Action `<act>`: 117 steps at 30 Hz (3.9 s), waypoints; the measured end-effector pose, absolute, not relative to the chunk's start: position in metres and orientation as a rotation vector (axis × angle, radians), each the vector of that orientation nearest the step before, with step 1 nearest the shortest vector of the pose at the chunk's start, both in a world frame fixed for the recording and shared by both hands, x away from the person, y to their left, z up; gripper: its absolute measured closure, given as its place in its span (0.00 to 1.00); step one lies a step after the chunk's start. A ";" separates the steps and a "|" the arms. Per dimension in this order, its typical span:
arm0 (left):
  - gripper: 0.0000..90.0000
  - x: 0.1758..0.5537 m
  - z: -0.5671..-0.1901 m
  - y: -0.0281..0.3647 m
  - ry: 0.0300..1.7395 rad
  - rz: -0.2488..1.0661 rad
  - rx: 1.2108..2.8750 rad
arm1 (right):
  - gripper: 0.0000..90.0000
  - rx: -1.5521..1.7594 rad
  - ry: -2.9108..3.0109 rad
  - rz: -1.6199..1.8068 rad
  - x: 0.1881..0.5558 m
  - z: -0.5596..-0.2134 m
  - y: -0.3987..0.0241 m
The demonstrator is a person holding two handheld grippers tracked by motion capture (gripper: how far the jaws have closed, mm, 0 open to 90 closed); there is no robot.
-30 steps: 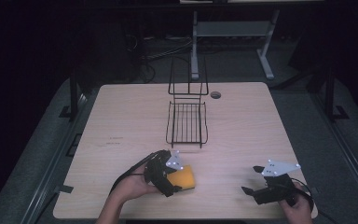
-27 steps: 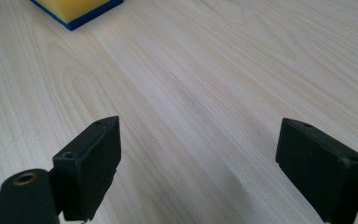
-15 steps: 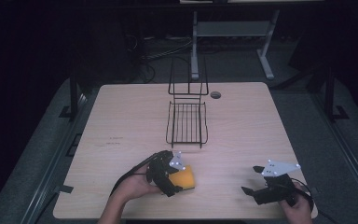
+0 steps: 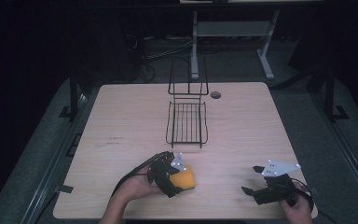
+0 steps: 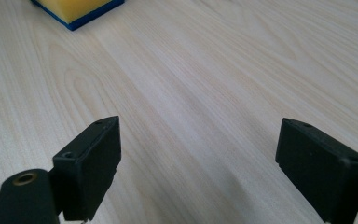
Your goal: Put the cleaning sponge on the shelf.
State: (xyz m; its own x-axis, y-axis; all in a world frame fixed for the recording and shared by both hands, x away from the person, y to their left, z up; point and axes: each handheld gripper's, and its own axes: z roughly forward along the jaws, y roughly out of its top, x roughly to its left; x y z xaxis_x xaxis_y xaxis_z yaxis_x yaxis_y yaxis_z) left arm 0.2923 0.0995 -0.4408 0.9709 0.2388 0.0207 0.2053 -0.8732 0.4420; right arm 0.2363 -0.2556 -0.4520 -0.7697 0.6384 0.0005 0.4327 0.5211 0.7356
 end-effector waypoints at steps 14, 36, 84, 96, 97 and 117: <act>0.20 0.294 -0.444 0.098 0.305 0.090 2.688 | 0.15 0.904 2.495 1.095 0.236 -0.452 -0.256; 0.24 0.296 -0.444 0.099 0.289 0.072 2.697 | 0.15 0.905 2.492 1.098 0.236 -0.452 -0.256; 0.24 0.348 -0.383 0.097 0.281 0.107 2.616 | 0.15 0.904 2.509 1.091 0.239 -0.454 -0.254; 0.24 0.367 -0.379 0.092 0.281 0.093 2.615 | 0.15 0.901 2.509 1.094 0.239 -0.453 -0.254; 0.24 0.368 -0.380 0.091 0.279 0.096 2.618 | 0.15 0.903 2.509 1.094 0.239 -0.453 -0.254; 0.24 0.391 -0.379 0.082 0.284 0.088 2.626 | 0.15 0.906 2.505 1.099 0.240 -0.453 -0.256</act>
